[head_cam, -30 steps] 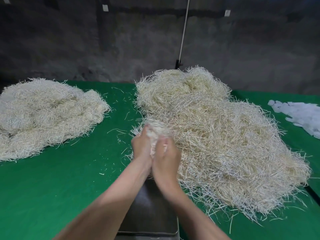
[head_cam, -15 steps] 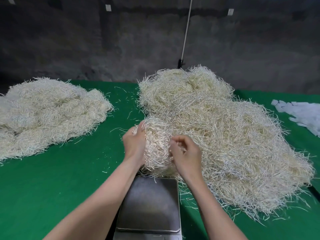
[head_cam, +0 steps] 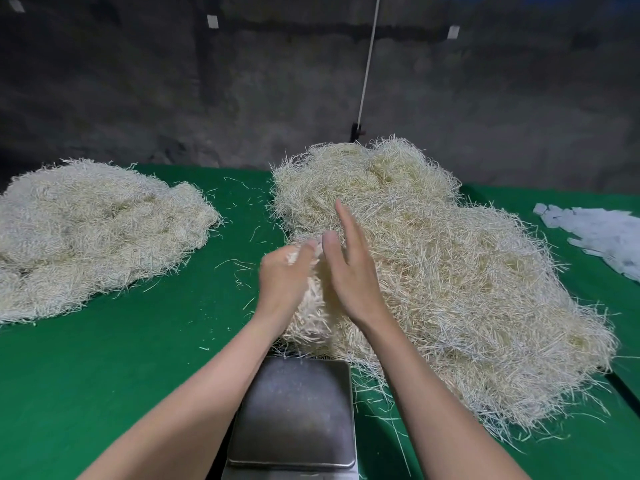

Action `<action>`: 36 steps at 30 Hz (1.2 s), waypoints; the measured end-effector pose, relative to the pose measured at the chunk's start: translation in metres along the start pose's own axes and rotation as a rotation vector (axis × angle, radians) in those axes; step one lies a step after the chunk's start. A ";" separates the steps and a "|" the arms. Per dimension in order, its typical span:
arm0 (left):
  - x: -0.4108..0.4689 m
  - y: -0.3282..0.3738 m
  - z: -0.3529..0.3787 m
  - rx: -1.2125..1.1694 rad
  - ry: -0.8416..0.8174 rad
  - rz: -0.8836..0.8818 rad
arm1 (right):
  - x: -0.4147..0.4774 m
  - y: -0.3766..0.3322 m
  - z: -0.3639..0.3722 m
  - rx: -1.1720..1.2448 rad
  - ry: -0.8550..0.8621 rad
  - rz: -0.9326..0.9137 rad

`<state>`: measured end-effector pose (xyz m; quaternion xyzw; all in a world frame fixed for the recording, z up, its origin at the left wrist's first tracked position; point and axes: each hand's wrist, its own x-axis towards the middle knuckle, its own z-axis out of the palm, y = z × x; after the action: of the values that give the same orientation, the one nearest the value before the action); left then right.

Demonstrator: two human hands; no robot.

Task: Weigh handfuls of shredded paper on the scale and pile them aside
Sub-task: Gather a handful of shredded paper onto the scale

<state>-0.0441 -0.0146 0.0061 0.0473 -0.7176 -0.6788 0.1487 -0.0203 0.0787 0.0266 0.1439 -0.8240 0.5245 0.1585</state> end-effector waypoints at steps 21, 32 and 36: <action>-0.022 -0.012 0.015 -0.339 -0.014 -0.491 | -0.017 0.049 0.040 0.031 0.419 0.200; -0.005 -0.019 0.001 -0.282 -0.009 -0.499 | -0.033 0.047 0.047 0.172 0.189 0.309; 0.001 -0.015 -0.007 -0.183 0.042 -0.356 | -0.022 0.052 0.012 0.353 0.334 0.414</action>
<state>-0.0446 -0.0228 -0.0081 0.1739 -0.6299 -0.7556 0.0448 -0.0226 0.0904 -0.0297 -0.0896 -0.6947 0.6969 0.1543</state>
